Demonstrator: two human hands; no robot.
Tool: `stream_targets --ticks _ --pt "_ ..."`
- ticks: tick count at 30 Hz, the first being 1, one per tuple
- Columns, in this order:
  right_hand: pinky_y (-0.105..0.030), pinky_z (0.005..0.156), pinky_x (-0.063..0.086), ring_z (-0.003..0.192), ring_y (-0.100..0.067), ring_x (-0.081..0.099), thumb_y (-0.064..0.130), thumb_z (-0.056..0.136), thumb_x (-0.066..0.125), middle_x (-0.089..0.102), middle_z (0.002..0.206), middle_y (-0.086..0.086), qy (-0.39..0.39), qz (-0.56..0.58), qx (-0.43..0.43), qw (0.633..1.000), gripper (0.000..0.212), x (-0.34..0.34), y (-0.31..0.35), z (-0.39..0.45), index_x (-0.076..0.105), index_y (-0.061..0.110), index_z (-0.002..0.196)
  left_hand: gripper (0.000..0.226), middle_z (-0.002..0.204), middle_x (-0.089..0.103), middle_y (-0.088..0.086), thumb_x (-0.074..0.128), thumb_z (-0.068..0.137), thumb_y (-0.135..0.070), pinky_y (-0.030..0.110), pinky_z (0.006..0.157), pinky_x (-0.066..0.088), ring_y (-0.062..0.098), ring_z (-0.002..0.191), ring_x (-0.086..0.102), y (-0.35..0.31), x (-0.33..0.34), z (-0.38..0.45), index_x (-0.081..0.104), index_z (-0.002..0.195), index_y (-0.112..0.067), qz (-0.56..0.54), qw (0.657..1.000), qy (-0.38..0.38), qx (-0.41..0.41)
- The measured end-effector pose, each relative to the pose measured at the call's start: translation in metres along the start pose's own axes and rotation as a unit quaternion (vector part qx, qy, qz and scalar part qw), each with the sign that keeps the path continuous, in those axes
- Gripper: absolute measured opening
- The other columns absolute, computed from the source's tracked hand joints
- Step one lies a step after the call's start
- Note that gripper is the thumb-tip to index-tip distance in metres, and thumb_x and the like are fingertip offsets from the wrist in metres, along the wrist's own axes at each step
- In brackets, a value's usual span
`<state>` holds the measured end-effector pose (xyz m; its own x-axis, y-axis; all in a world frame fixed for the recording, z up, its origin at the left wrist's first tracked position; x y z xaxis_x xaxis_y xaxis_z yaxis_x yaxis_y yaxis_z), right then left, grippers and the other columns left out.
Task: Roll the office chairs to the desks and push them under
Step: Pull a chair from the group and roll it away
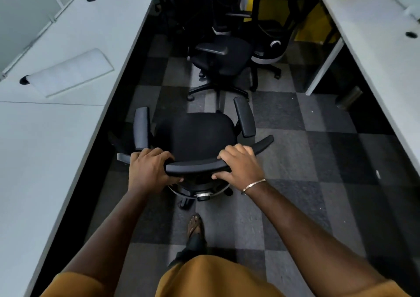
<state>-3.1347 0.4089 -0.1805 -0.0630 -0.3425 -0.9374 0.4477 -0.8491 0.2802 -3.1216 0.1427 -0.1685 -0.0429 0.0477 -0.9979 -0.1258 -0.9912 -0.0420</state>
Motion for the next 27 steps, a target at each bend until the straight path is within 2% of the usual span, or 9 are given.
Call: stream_targets --ticks 3,6,8,11,16,23,27 --pt "-0.042 0.114 0.03 0.137 -0.022 0.044 0.065 0.071 0.079 0.058 0.122 0.009 -0.001 0.014 0.025 1.0 0.058 -0.006 0.001 -0.035 0.064 0.026 0.11 0.064 0.109 0.065 -0.011 0.08 0.059 -0.076 0.042 0.091 0.039 0.02 0.105 0.057 -0.024 0.0 -0.028 0.069 0.109 -0.037 -0.027 0.999 -0.015 -0.028" --pt "-0.048 0.126 0.012 0.153 -0.027 0.026 0.058 0.076 0.081 0.052 0.14 0.002 -0.002 0.019 0.061 0.998 0.059 -0.014 0.003 -0.074 0.062 0.024 0.12 0.063 0.107 0.064 -0.009 0.083 0.061 -0.071 0.044 0.096 0.04 0.022 0.106 0.057 -0.049 0.002 -0.057 0.069 0.11 -0.034 -0.037 0.998 -0.022 -0.044" --pt "-0.049 0.127 0.007 0.155 -0.029 0.021 0.054 0.08 0.079 0.05 0.144 -0.001 -0.009 0.024 0.078 0.997 0.059 -0.02 0.004 -0.103 0.059 0.022 0.126 0.063 0.106 0.064 -0.009 0.082 0.062 -0.071 0.043 0.097 0.04 0.021 0.105 0.057 -0.065 0.0 -0.075 0.068 0.11 -0.033 -0.034 0.998 -0.016 -0.044" --pt "-0.049 0.128 0.007 0.155 -0.029 0.022 0.055 0.084 0.075 0.052 0.141 -0.001 -0.008 0.015 0.088 0.996 0.061 -0.031 0.0 -0.14 0.057 0.021 0.131 0.063 0.104 0.063 -0.009 0.079 0.064 -0.073 0.041 0.095 0.04 0.02 0.103 0.058 -0.09 -0.003 -0.1 0.067 0.11 -0.033 -0.035 0.999 -0.002 -0.036" --pt "-0.048 0.129 0.008 0.154 -0.028 0.022 0.062 0.08 0.074 0.052 0.139 0.0 0.013 -0.002 0.12 0.993 0.067 -0.048 -0.009 -0.205 0.055 0.023 0.132 0.058 0.103 0.061 -0.009 0.078 0.067 -0.067 0.041 0.093 0.041 0.021 0.103 0.059 -0.137 -0.003 -0.154 0.065 0.112 -0.033 -0.039 0.999 0.011 -0.015" --pt "-0.049 0.128 0.005 0.154 -0.033 0.02 0.07 0.071 0.078 0.05 0.141 -0.007 0.021 -0.066 0.17 0.983 0.088 -0.07 -0.007 -0.3 0.052 0.015 0.133 0.051 0.109 0.059 -0.009 0.072 0.081 -0.05 0.039 0.094 0.039 0.021 0.105 0.056 -0.182 0.001 -0.243 0.058 0.126 -0.03 -0.068 0.993 0.023 0.094" --pt "-0.051 0.128 0.007 0.156 -0.034 0.016 0.072 0.073 0.076 0.046 0.145 -0.012 0.026 -0.075 0.19 0.979 0.09 -0.079 0.003 -0.356 0.05 0.012 0.134 0.049 0.109 0.061 -0.008 0.069 0.085 -0.049 0.038 0.096 0.04 0.02 0.105 0.055 -0.204 0.0 -0.291 0.058 0.127 -0.026 -0.09 0.989 0.024 0.112"
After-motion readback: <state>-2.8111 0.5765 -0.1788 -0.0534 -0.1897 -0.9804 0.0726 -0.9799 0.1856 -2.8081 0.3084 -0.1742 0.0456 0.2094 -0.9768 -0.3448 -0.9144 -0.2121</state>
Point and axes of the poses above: each hand's wrist, its own z-axis towards the middle knuckle, its own x-axis out of the palm, y = z × x, the point moved 5 cm from there along z, towards the middle knuckle
